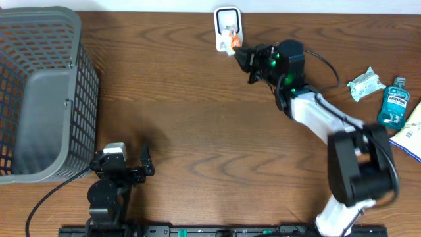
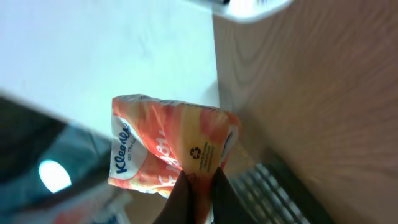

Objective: Scan the item barcode
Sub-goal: 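Carry the tissue pack up to the scanner window and hold it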

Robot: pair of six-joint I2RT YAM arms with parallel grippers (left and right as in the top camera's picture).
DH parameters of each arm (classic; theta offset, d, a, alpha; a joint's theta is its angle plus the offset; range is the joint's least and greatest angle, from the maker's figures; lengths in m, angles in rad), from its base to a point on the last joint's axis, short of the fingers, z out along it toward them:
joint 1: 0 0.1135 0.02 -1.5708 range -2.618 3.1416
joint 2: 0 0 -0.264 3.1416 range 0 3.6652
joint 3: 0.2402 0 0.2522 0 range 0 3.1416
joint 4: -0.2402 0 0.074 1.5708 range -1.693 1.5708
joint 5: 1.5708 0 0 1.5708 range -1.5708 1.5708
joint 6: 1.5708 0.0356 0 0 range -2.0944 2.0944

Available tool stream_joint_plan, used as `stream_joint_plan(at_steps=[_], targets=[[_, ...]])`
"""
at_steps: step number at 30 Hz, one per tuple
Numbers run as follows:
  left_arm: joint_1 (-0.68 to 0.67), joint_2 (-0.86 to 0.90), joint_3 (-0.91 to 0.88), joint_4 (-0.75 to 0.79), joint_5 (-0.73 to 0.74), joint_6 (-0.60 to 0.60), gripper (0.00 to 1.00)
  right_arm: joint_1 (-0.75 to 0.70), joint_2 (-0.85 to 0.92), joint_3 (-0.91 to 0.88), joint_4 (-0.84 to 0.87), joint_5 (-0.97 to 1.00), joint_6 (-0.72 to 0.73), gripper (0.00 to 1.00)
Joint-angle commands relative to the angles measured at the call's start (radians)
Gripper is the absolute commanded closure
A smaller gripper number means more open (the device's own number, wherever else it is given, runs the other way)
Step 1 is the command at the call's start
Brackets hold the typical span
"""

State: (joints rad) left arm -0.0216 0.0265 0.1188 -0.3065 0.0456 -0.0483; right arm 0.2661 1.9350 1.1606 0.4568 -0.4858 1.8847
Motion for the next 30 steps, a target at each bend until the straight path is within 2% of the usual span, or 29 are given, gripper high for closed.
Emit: stream_joint_plan(at_steps=[1, 6, 11, 23, 27, 30], targets=[[-0.002, -0.002, -0.023, -0.006, -0.009, 0.010, 0.02, -0.007, 0.126, 0.144, 0.011, 0.021, 0.102, 0.98], [-0.002, -0.002, -0.023, -0.006, -0.009, 0.010, 0.02, -0.003, 0.333, 0.443, -0.008, -0.011, 0.109, 0.98], [-0.002, -0.002, -0.023, -0.006, -0.009, 0.010, 0.02, -0.003, 0.476, 0.655, -0.156, -0.022, 0.111, 0.98], [-0.002, -0.002, -0.023, -0.006, -0.009, 0.010, 0.02, -0.013, 0.499, 0.689, -0.195, -0.062, 0.006, 0.98], [-0.002, -0.002, -0.023, -0.006, -0.009, 0.010, 0.02, -0.068, 0.476, 0.692, -0.192, -0.145, -0.131, 0.99], [-0.002, -0.002, -0.023, -0.006, -0.009, 0.010, 0.02, -0.117, 0.425, 0.692, -0.313, -0.179, -0.237, 0.99]])
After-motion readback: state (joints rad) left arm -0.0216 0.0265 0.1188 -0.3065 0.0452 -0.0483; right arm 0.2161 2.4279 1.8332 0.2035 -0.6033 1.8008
